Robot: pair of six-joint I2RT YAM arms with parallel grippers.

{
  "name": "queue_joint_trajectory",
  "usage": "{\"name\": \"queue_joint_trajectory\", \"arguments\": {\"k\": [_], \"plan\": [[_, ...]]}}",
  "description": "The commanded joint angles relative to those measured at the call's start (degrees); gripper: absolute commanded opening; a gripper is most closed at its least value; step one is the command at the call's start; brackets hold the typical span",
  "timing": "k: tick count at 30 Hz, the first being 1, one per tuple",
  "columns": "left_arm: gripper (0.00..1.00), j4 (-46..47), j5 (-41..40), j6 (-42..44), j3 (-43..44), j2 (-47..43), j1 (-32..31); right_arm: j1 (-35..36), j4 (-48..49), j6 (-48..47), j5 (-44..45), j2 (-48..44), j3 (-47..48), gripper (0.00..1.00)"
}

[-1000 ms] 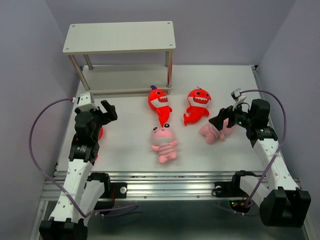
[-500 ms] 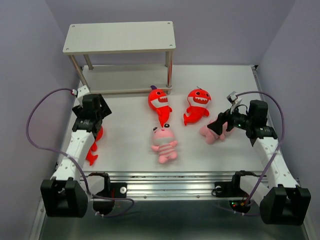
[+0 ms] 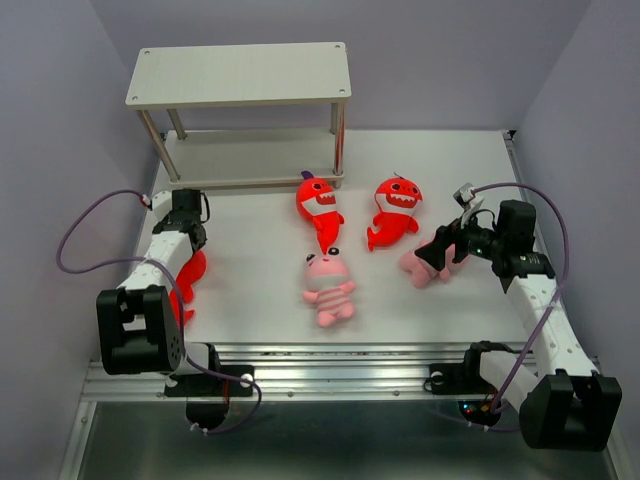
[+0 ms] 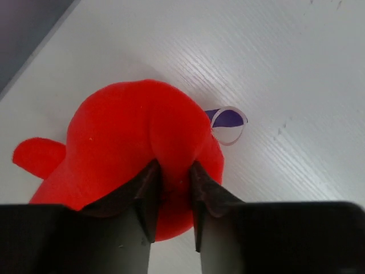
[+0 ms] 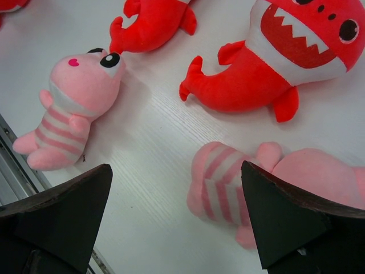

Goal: Place and organize the stuffed toys onto the shelf

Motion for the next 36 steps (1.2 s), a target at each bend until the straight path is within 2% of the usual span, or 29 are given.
{"name": "queue_joint_trajectory", "arguments": {"k": [1, 7, 8, 10, 11, 12, 16, 18, 20, 22, 25, 26, 27, 29, 33, 36], "plan": [[0.25, -0.34, 1.48, -0.94, -1.57, 1.75, 2.04, -0.03, 0.36, -1.40, 0.88, -0.79, 1.46, 1.00], [0.03, 2.30, 12.46, 3.46, -2.81, -3.43, 2.49, -0.03, 0.36, -2.02, 1.23, -1.15, 1.37, 1.00], [0.00, 3.26, 17.09, 4.94, -3.15, -4.48, 2.49, -0.03, 0.45, -2.28, 1.23, -1.32, 1.20, 1.00], [0.00, 4.49, 23.35, 6.10, -4.03, -8.44, 2.49, -0.03, 0.36, -2.46, 1.06, -1.67, 1.02, 1.00], [0.00, 5.19, 30.86, 6.19, -4.47, -10.02, 2.49, -0.03, 0.45, -2.81, 0.62, -1.76, 0.94, 1.00], [0.00, 6.94, 34.77, 6.10, -5.00, -11.42, 2.31, -0.03, 0.36, -3.07, 0.18, -2.02, 0.85, 1.00], [0.00, 13.27, 52.78, -0.64, -7.90, -20.46, -0.05, -0.03, -0.86, -6.93, -7.70, -3.69, 0.23, 1.00], [0.00, 17.04, 56.06, -4.34, -8.52, -23.20, -2.34, -0.03, -1.92, -9.56, -12.37, -4.31, -0.12, 1.00], [0.00, 21.69, 60.18, -9.79, -9.40, -24.00, -7.95, -0.03, -4.73, -15.51, -20.98, -4.92, -0.12, 1.00], [0.00, 24.61, 62.22, -13.22, -10.01, -24.18, -13.12, -0.03, -10.41, -20.54, -28.86, -4.66, 1.36, 1.00], [0.00, 31.11, 64.16, -18.67, -10.63, -24.27, -18.33, -0.03, -21.31, -36.52, -34.70, -2.30, 5.14, 1.00], [0.00, 33.04, 64.16, -19.90, -10.98, -24.18, -21.82, 0.67, -28.48, -44.22, -36.63, -1.25, 8.20, 1.00], [0.00, 36.89, 64.42, -22.26, -11.15, -23.40, -23.51, 1.19, -33.08, -46.90, -37.09, 0.59, 9.88, 1.00], [0.00, 40.60, 64.86, -24.13, -10.46, -21.12, -28.33, 3.47, -36.35, -52.26, -36.48, 3.67, 14.53, 1.00], [0.00, 43.42, 63.72, -24.48, -7.12, -16.12, -35.81, 6.55, -39.19, -54.05, -34.55, 7.45, 21.13, 1.00], [0.00, 45.71, 63.90, -24.92, -4.66, -13.12, -39.08, 8.49, -39.10, -53.44, -32.96, 8.69, 23.52, 1.00]]}}
